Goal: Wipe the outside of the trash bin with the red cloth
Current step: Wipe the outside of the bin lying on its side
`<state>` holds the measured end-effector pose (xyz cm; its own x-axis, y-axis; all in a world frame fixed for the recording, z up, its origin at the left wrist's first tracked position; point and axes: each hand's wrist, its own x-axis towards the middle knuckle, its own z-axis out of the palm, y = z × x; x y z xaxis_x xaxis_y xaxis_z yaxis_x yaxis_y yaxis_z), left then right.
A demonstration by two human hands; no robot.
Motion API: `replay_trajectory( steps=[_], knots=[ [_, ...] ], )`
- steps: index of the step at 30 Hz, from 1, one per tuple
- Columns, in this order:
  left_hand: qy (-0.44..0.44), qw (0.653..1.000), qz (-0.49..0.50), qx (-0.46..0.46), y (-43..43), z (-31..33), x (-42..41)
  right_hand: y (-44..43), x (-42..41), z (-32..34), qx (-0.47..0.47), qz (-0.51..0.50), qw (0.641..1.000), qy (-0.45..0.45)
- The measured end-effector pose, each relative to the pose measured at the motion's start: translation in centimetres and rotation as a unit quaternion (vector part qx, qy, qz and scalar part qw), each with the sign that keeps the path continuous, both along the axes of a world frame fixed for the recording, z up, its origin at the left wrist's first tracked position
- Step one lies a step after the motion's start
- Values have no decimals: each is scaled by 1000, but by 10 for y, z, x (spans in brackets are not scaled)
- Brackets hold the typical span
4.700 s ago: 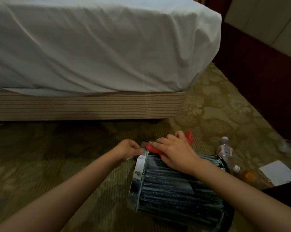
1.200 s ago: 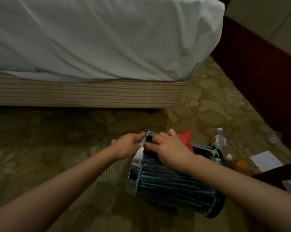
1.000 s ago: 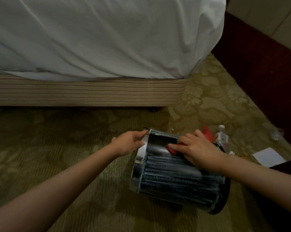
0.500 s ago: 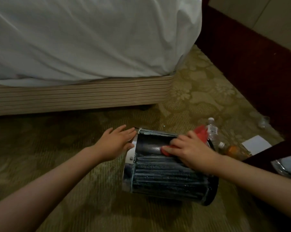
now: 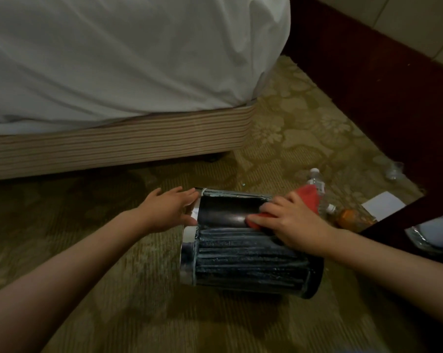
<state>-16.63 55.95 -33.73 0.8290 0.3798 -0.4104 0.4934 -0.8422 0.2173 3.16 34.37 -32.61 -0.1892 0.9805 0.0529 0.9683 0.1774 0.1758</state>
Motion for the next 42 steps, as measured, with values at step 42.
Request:
replay_trajectory(
  steps=[42],
  knots=[
    [5, 1000, 11, 24, -1, 1, 3, 9, -3, -7, 31, -21, 998, 47]
  ],
)
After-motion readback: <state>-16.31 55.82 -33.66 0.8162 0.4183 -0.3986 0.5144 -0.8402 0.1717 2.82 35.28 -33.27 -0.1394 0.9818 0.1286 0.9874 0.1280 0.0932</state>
